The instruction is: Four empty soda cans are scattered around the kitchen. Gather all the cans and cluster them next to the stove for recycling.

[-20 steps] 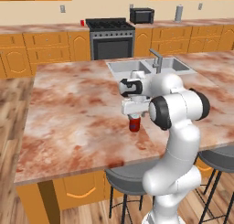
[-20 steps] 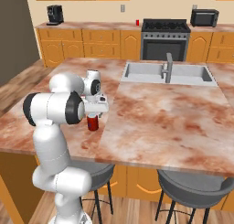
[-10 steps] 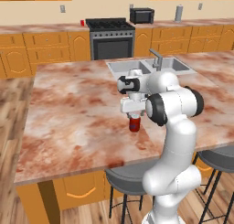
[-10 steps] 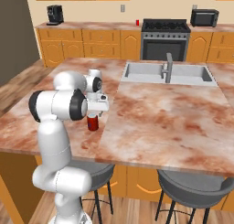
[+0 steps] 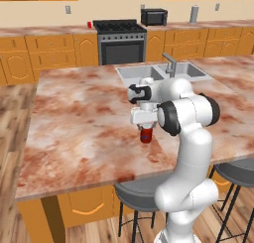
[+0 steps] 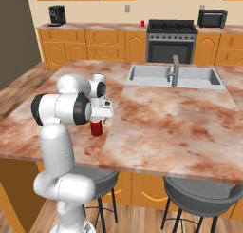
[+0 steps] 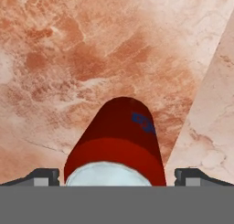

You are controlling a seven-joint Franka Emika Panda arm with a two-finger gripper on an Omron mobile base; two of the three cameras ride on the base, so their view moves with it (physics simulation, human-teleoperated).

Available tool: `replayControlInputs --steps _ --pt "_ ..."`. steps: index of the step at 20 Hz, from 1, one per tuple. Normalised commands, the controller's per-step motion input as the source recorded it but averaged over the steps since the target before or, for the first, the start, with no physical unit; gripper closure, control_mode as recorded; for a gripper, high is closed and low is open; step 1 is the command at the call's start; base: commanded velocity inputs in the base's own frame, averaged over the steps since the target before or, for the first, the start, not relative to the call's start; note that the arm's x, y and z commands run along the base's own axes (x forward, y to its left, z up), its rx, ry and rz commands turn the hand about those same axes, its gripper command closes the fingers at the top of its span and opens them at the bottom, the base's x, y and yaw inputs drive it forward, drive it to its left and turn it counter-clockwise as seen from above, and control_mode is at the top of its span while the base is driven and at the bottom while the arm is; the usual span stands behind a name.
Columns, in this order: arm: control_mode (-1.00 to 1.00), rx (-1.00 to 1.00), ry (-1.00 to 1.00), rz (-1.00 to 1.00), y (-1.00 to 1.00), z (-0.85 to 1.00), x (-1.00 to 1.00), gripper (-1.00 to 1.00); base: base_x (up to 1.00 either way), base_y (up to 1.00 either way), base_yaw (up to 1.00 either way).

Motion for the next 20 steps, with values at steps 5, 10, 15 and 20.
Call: replayControlInputs --steps 5,10,15,20 --pt "-1.0 0.0 0.0 0.0 0.0 -0.07 -0.2 -1.0 0.0 0.0 0.0" --pt "-1.0 0.0 0.0 0.0 0.0 -0.1 -0.05 -1.0 0.0 0.0 0.0" --pt "-1.0 0.0 0.0 0.0 0.0 -0.1 0.0 -1.0 0.0 0.0 0.0" --pt "-1.0 0.0 0.0 0.0 0.0 -0.12 -0.01 1.0 0.0 0.0 0.0"
